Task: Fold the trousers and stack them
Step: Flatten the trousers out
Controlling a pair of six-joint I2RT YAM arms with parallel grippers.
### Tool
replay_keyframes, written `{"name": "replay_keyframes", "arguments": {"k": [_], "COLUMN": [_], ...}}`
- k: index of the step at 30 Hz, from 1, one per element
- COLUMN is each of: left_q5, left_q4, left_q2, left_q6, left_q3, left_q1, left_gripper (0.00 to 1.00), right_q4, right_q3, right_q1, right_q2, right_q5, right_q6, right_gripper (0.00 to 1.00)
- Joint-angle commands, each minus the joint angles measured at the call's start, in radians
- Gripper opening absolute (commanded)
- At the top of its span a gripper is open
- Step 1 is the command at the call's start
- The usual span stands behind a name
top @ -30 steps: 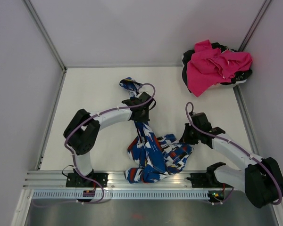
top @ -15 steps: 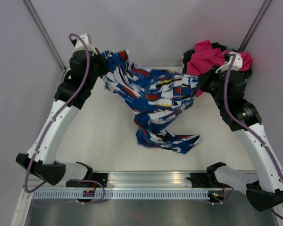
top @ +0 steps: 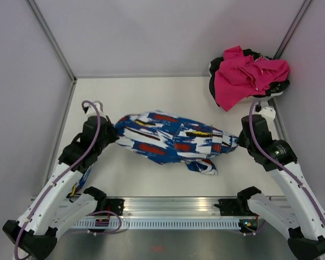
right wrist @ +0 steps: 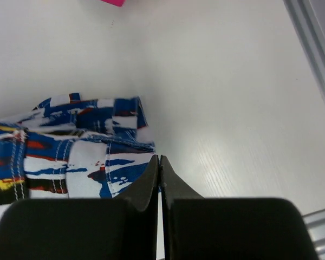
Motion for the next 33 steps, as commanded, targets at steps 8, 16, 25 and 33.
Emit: {"name": "replay_keyframes", "arguments": {"k": [8,16,25,33], "left_q5": [0.02,0.003,0.047,0.005], "left_q4": [-0.31,-0.348,-0.07,-0.082], "left_q2": [-0.074,0.146,0.221,0.163], "left_q6": [-0.087,-0.058,-0.136,-0.134], "left_q3": [0.177,0.282,-0.054,-0.11], "left_q1": [0.003,0.002,0.002,0.002], "left_gripper": [0.02,0.02,0.02,0.02], "right_q4": [-0.397,-0.307,0.378,0.72], "right_q3": [0.65,0.436,-0.222,-0.457], "right_q1": [-0.003,-0.008,-0.008,-0.006], "right_q2": [0.056,0.117,0.008,0.048], "right_q5": [0.14,0.142,-0.609,-0.707], "right_q6": [-0.044,-0.05,0.075,0.155], "right_gripper": [0.0,0.0,0.69,0.78]}}
